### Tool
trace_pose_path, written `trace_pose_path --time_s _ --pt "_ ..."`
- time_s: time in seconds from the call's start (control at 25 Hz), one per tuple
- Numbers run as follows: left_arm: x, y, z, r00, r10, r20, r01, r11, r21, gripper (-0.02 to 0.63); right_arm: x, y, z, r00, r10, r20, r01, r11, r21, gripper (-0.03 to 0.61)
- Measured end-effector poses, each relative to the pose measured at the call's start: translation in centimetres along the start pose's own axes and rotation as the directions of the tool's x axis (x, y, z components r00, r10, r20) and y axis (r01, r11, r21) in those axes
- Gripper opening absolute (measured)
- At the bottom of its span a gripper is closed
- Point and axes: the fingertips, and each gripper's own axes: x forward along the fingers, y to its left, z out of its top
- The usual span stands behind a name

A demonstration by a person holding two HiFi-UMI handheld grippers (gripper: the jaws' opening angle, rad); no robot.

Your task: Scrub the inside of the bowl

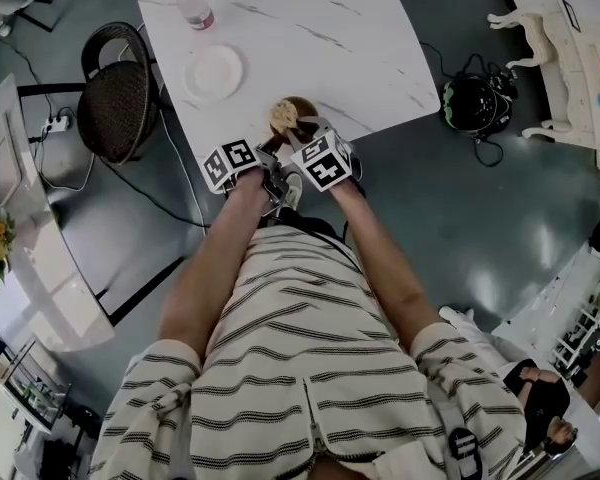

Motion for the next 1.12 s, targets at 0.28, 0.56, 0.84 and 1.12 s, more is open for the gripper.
trace_pose_path --time_s 0.28,0.56,0.84,1.12 --pt "-0.1 0.0 0.0 1.000 -0.001 0.003 0.001 1.000 0.006 0.006 -0.7 0.1 -1.0 0.998 0.030 -0.062 -0.032 0.999 -0.035 0.058" --pt "-0.4 0.0 0.0 1.000 0.002 0.006 -0.002 1.000 0.009 0.006 -1.4 -0.6 -1.8 0.993 0.043 -0.112 -0.049 0.998 -0.047 0.058" --pt "-0.4 0.0 -0.2 1.000 -0.002 0.004 0.002 1.000 0.022 0.008 -1.3 -2.7 -2.0 0.992 0.040 -0.123 -0.038 0.999 0.015 0.058" --pt "-0.3 0.0 -0.6 1.000 0.000 0.000 0.000 0.999 0.033 0.006 -1.0 -3.5 -1.7 0.993 0.036 -0.116 -0.024 0.994 0.105 0.060"
